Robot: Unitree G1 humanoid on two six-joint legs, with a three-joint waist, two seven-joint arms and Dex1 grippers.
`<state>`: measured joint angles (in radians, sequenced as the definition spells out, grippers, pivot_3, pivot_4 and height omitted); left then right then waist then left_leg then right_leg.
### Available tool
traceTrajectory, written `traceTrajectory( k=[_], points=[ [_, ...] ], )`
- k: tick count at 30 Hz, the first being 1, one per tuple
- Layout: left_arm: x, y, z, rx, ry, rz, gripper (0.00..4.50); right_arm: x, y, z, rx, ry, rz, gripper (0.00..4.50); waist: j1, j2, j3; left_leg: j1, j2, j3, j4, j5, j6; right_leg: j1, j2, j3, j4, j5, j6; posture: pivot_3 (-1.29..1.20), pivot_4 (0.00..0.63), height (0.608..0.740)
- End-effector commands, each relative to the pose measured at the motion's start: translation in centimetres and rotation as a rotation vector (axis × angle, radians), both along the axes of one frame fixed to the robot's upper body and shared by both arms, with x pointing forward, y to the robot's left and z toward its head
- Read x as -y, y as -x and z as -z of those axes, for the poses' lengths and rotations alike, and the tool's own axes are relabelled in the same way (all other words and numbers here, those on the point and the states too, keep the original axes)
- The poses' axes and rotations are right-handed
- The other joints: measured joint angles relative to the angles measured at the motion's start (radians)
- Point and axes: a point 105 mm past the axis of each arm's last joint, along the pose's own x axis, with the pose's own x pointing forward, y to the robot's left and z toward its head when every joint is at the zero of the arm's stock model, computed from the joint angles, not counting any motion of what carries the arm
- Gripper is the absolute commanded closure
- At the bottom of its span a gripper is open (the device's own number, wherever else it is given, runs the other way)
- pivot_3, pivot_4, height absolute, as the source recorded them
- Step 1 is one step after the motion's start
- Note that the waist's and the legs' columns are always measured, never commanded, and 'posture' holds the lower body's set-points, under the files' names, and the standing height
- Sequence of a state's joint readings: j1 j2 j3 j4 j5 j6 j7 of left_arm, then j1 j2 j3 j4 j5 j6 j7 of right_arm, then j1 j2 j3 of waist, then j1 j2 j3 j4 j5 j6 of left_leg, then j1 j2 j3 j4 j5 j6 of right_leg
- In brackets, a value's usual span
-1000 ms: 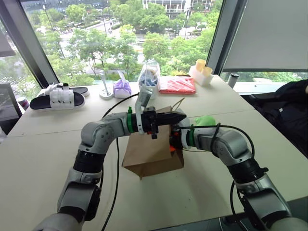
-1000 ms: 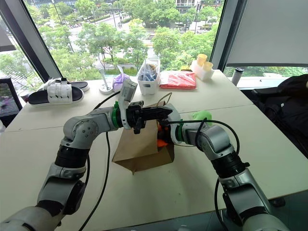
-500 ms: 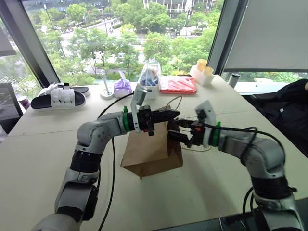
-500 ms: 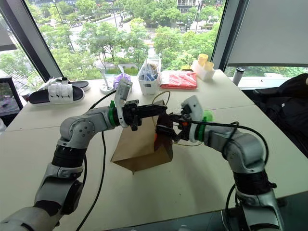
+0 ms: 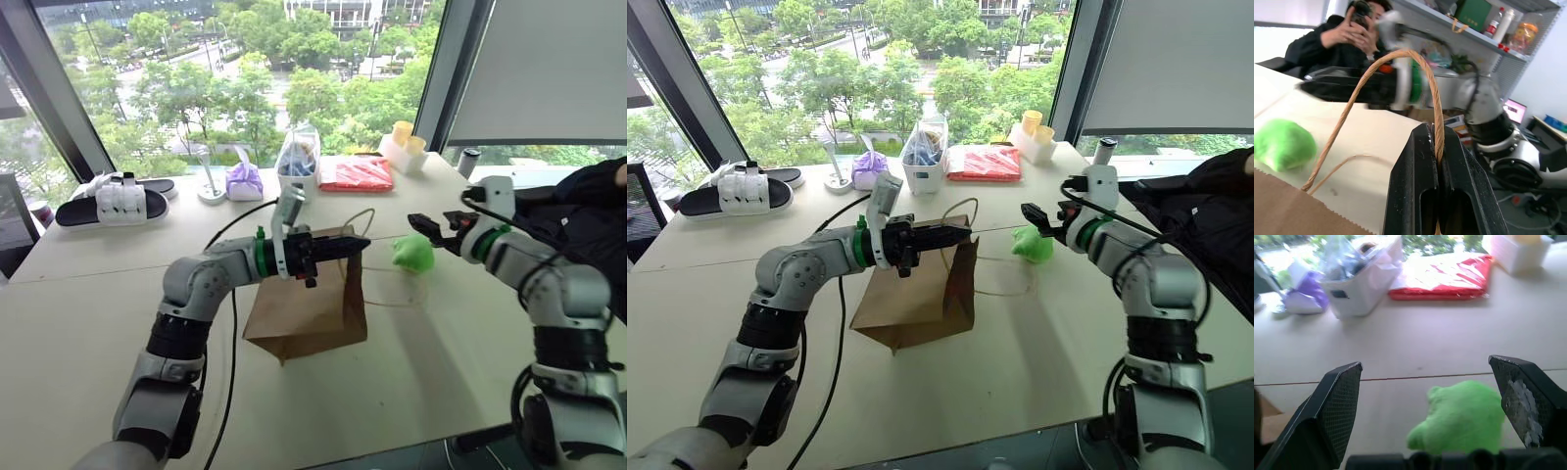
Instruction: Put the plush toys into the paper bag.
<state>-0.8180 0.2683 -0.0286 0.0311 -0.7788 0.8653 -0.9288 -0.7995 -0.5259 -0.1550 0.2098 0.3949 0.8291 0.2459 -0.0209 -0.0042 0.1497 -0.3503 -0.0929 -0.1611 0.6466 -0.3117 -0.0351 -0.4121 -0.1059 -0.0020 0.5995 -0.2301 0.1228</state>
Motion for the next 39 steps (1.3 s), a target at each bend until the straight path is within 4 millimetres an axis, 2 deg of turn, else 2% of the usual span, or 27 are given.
traceTrajectory(
  k=[1, 3, 7, 8, 10, 17, 18, 19, 20, 22, 24, 28, 31, 34, 39],
  points=[
    [-0.2, 0.4, -1.1, 0.049, 0.025, -0.007, 4.5, 0.1, -1.9, 1.1, -0.022, 0.062, 0.064, 0.03, 0.003, 0.0, 0.0, -0.001, 0.0, 0.0, 0.0, 0.0, 0.0, -0.001, 0.0, 0.0, 0.0, 0.0, 0.0, 0.0, 0.15, 0.74],
    [-0.3, 0.7, -1.2, 0.051, 0.027, -0.006, 4.5, 0.0, -2.8, 2.9, -0.088, 0.077, 0.079, 0.03, 0.005, 0.0, 0.0, -0.002, 0.001, -0.001, 0.0, 0.0, -0.001, -0.002, 0.001, 0.0, 0.0, 0.001, -0.001, 0.0, 0.15, 0.74],
    [-0.8, 0.8, -2.1, 0.051, 0.053, -0.017, 4.5, 1.5, -3.6, 5.9, -0.181, 0.181, 0.152, 0.03, 0.009, 0.0, 0.0, -0.004, 0.0, -0.001, 0.001, 0.0, -0.001, -0.002, 0.001, 0.0, -0.002, 0.003, -0.002, 0.0, 0.15, 0.74],
    [-0.9, 0.8, -2.3, 0.052, 0.062, -0.027, 4.5, 1.6, -3.6, 6.4, -0.193, 0.187, 0.145, 0.26, 0.008, 0.0, 0.0, -0.004, 0.0, -0.001, 0.001, 0.0, -0.001, -0.002, 0.001, 0.0, -0.002, 0.003, -0.002, 0.0, 0.15, 0.74],
    [-1.2, 0.7, -2.7, 0.06, 0.068, -0.042, 4.5, 1.4, -3.7, 6.7, -0.201, 0.166, 0.134, 0.88, 0.004, 0.0, 0.0, -0.004, 0.0, -0.001, 0.001, 0.0, -0.001, -0.002, 0.001, 0.0, -0.002, 0.003, -0.002, 0.0, 0.15, 0.74],
    [-1.5, 0.6, -2.6, 0.056, 0.066, -0.058, 4.5, 1.7, -3.8, 6.5, -0.18, 0.156, 0.135, 4.23, 0.0, 0.0, 0.0, -0.003, 0.001, 0.0, 0.001, 0.001, -0.002, -0.001, 0.003, 0.0, -0.002, 0.003, -0.002, 0.0, 0.15, 0.74],
    [-1.6, 0.6, -2.5, 0.054, 0.065, -0.059, 4.5, 1.7, -3.8, 6.0, -0.16, 0.164, 0.126, 4.48, 0.0, 0.0, 0.0, -0.003, 0.001, 0.0, 0.001, 0.001, -0.002, -0.001, 0.003, 0.0, -0.002, 0.003, -0.002, 0.0, 0.15, 0.74],
    [-1.6, 0.5, -2.5, 0.053, 0.064, -0.06, 4.5, 1.6, -3.8, 4.5, -0.098, 0.171, 0.096, 4.48, 0.0, 0.0, 0.0, -0.003, 0.001, 0.0, 0.001, 0.001, -0.002, -0.001, 0.003, 0.0, -0.002, 0.003, -0.002, 0.0, 0.15, 0.74],
    [-1.7, 0.4, -2.6, 0.053, 0.065, -0.065, 4.5, 0.6, -3.4, 1.7, 0.002, 0.181, -0.001, 4.48, 0.001, 0.0, 0.0, -0.003, 0.001, 0.0, 0.001, 0.001, -0.002, -0.001, 0.003, 0.0, -0.002, 0.003, -0.002, 0.0, 0.15, 0.74],
    [-1.9, 0.1, -2.9, 0.054, 0.065, -0.069, 4.5, -1.6, -1.0, -2.3, 0.119, 0.232, -0.211, 4.48, 0.004, 0.002, 0.001, -0.005, 0.001, -0.001, 0.001, 0.001, -0.002, -0.003, 0.003, 0.0, -0.002, 0.003, -0.002, 0.0, 0.15, 0.74],
    [-2.0, 0.0, -2.9, 0.057, 0.061, -0.069, 4.5, -3.2, 1.5, -3.7, 0.144, 0.304, -0.366, 4.48, 0.007, 0.002, 0.001, -0.007, 0.001, -0.001, 0.001, 0.001, -0.002, -0.006, 0.003, 0.0, -0.001, 0.004, 0.0, 0.0, 0.15, 0.74],
    [-2.0, 0.0, -2.9, 0.057, 0.052, -0.063, 4.5, -6.1, 6.1, -4.7, 0.188, 0.413, -0.608, 4.48, 0.006, 0.0, 0.0, -0.005, 0.001, -0.002, -0.001, 0.001, -0.002, -0.004, 0.003, 0.0, -0.003, 0.004, 0.0, 0.0, 0.15, 0.74],
    [-2.0, 0.0, -2.8, 0.054, 0.046, -0.057, 4.5, -8.2, 9.1, -4.5, 0.188, 0.4, -0.769, 4.48, 0.007, -0.001, -0.001, -0.004, 0.002, -0.001, 0.001, 0.001, -0.002, -0.001, 0.004, 0.0, -0.004, 0.004, 0.0, 0.0, 0.15, 0.74],
    [-2.0, 0.0, -2.8, 0.054, 0.043, -0.05, 4.5, -9.0, 10.2, -3.9, 0.161, 0.403, -0.825, 4.48, 0.01, -0.001, -0.001, -0.003, 0.002, -0.002, 0.003, 0.001, -0.003, 0.0, 0.004, 0.0, -0.003, 0.004, -0.001, 0.0, 0.15, 0.74],
    [-1.8, 0.2, -3.0, 0.057, 0.041, -0.03, 4.5, -10.0, 10.7, -2.0, 0.108, 0.452, -0.886, 4.48, 0.011, -0.001, -0.001, -0.003, 0.002, -0.002, 0.003, 0.001, -0.003, 0.0, 0.004, 0.0, -0.003, 0.005, -0.001, 0.0, 0.15, 0.74]
  ],
)
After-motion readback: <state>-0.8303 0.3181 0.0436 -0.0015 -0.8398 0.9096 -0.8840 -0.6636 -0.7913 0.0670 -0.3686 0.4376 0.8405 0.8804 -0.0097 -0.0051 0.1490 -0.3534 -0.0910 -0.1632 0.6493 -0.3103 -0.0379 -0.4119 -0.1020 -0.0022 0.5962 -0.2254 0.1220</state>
